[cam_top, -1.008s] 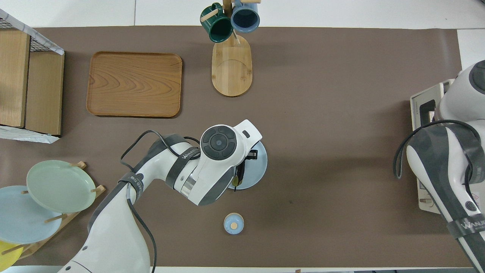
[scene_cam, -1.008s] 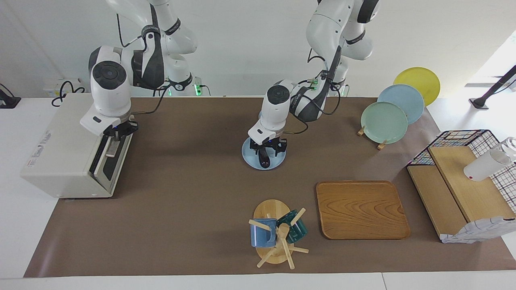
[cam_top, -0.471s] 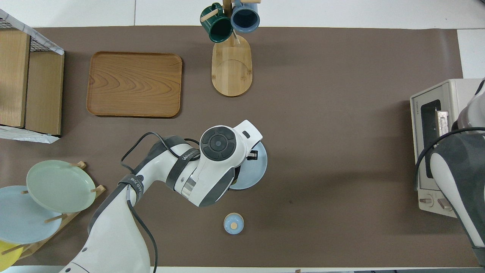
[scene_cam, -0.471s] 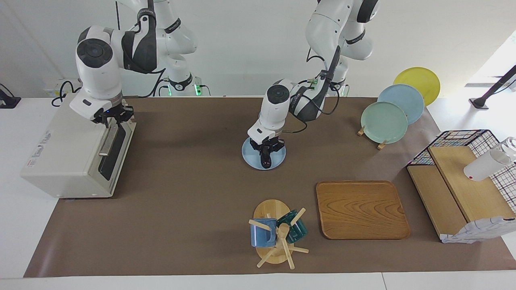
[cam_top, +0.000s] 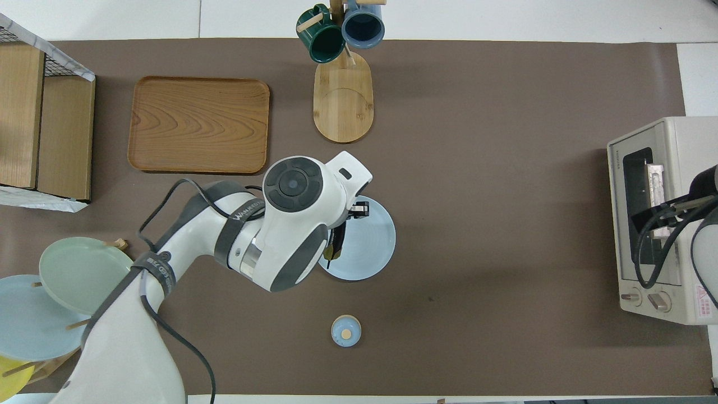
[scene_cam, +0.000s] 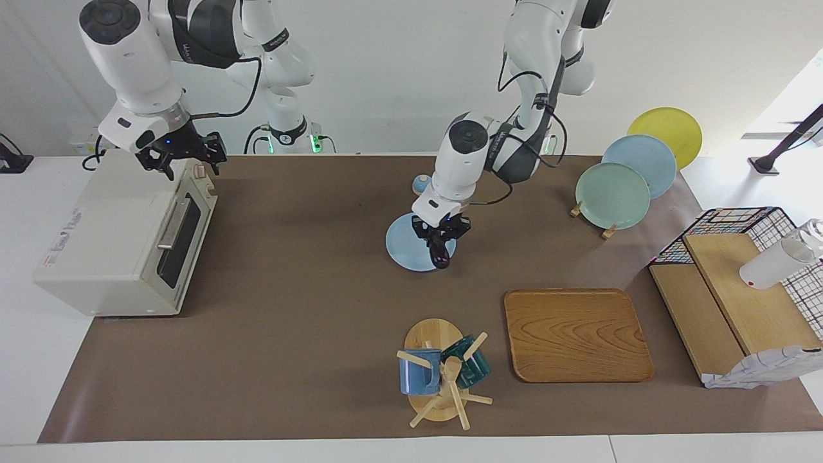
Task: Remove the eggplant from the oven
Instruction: 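Carry the eggplant with the left gripper onto the wooden tray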
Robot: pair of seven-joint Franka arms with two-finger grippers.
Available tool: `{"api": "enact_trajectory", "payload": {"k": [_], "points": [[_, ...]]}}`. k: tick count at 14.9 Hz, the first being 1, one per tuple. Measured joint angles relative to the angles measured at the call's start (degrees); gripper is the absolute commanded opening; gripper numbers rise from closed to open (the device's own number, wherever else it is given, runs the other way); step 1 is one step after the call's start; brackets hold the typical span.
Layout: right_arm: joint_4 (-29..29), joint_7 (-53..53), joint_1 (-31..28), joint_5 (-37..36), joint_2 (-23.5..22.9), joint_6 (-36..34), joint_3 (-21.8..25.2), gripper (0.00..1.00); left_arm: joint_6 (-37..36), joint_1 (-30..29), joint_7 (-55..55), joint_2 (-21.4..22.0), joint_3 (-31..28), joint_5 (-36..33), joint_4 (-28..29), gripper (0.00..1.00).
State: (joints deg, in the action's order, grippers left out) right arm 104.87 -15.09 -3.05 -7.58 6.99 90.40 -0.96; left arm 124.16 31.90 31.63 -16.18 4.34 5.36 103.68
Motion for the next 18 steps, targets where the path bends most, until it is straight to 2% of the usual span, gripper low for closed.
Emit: {"api": "enact_trajectory", "payload": {"k": [2, 5, 8, 12, 15, 16, 17, 18], "points": [[-0.03, 0.48, -0.47, 1.54, -0.03, -0.04, 0.08, 1.00, -2.61, -5.44, -3.47, -0.55, -0.20, 0.00, -4.23, 0.00], [-0.19, 2.66, -0.65, 2.59, -0.17, -0.04, 0.13, 1.00, -5.23, -14.80, -13.34, -2.75, -0.44, 0.00, -7.68, 0.00], [-0.96, 3.68, -0.49, 2.69, -1.83, -0.07, 0.30, 1.00, -5.38, -21.98, -21.04, -7.77, -0.56, -0.87, -10.82, 0.00], [-2.76, 3.92, 3.38, 2.72, -4.12, -0.08, 3.81, 1.00, -2.60, -26.55, -24.84, -17.92, -0.53, -2.47, -19.56, 0.00], [-3.22, 4.21, 5.14, 2.72, -3.98, -1.00, 6.36, 1.00, 0.78, -26.82, -25.71, -20.25, -0.16, -3.64, -19.64, 0.00], [-3.33, 4.21, 5.25, 2.72, -3.85, -1.20, 6.81, 1.00, 1.02, -26.77, -25.74, -20.25, 0.04, -3.79, -19.35, 0.13], [-3.42, 4.21, 5.36, 2.73, -3.78, -1.23, 6.97, 1.00, 1.02, -26.69, -25.78, -20.25, 0.12, -3.91, -19.30, 0.97], [-3.48, 4.21, 5.68, 2.73, -3.75, -1.23, 7.07, 1.00, 1.02, -26.63, -25.97, -20.22, 0.13, -4.01, -19.30, 1.00]]}}
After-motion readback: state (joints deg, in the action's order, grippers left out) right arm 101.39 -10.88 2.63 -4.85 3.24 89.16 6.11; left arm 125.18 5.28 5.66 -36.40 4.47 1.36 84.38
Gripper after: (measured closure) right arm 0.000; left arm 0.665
